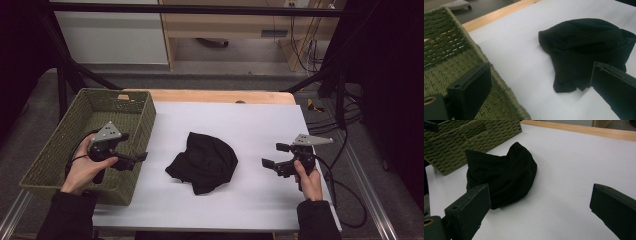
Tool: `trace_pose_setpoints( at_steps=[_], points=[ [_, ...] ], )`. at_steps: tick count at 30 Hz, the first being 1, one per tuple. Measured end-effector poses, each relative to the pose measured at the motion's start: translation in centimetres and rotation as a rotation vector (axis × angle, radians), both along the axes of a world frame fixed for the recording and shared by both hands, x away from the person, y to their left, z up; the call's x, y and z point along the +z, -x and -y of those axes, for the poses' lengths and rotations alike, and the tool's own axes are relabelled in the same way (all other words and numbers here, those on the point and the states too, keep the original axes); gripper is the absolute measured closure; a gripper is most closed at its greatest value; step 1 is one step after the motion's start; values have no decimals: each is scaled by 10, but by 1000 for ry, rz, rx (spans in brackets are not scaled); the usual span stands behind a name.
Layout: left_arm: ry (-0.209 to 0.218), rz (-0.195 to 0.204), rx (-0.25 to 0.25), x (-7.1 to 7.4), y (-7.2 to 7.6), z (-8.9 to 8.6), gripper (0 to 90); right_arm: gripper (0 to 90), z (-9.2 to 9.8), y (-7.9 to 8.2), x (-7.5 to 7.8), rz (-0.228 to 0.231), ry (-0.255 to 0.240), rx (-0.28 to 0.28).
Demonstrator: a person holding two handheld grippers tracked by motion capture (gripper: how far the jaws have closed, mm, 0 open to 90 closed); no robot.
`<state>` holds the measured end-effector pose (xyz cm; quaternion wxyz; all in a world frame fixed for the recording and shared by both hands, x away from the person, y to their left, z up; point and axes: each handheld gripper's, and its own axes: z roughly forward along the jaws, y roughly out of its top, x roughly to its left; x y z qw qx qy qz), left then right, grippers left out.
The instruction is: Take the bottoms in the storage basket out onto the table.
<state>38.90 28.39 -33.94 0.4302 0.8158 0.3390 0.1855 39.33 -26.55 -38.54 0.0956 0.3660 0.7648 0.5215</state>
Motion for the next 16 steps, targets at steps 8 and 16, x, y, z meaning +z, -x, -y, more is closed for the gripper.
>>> trace_pose_setpoints(
  at_steps=[8,16],
  points=[
    [-6,-5,35,-8,1,-10,37,38,0,0,-1,-5,-1,-6],
    [1,-18,30,-12,1,-11,37,39,-1,0,-2,-7,6,-5]
  ],
)
